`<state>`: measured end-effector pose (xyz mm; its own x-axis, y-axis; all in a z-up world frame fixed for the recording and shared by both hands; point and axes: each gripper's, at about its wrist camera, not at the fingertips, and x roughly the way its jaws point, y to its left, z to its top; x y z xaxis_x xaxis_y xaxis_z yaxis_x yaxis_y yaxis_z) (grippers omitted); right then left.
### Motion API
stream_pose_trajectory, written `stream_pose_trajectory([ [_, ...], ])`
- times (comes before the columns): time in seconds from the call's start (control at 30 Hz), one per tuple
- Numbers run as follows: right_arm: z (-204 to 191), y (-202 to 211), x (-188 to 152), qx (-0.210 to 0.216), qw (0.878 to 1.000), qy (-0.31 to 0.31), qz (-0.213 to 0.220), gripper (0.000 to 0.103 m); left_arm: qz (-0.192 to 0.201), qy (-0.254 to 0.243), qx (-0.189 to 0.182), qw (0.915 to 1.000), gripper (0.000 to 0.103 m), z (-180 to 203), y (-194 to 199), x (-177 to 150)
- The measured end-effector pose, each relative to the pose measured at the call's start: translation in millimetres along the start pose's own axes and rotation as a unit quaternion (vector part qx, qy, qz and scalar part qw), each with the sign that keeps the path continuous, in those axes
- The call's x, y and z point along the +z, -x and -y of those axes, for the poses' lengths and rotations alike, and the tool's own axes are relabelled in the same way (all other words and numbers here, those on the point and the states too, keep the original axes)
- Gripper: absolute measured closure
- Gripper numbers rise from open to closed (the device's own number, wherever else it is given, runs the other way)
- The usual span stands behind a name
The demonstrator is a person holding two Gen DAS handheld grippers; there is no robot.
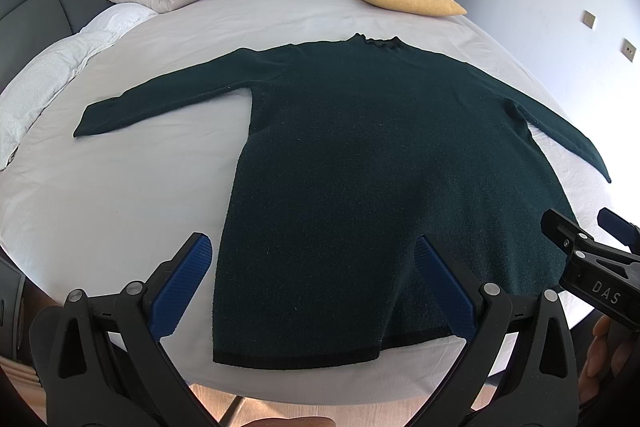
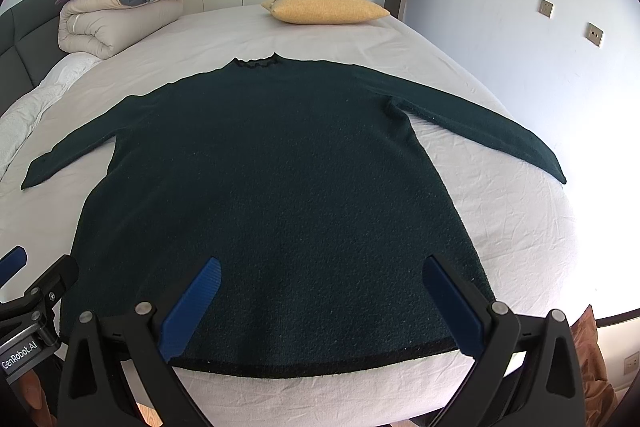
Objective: Fold small clothes
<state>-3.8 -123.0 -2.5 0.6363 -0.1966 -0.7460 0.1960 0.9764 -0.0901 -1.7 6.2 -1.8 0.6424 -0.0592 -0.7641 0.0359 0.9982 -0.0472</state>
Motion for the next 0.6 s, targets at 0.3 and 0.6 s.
stream_pose_trajectory([
  [0.3, -0.4, 0.6, -2.2, 0.0, 1.0, 0.0, 0.0, 0.0, 0.0, 0.0, 0.0, 1.0, 0.0, 0.4, 0.0, 0.0],
  [0.6, -2.6, 0.5, -8.8, 0.0, 1.0, 0.001, -0.002, 0.0, -0.001, 0.0, -0.001, 1.0, 0.0, 0.1, -0.8, -0.8],
])
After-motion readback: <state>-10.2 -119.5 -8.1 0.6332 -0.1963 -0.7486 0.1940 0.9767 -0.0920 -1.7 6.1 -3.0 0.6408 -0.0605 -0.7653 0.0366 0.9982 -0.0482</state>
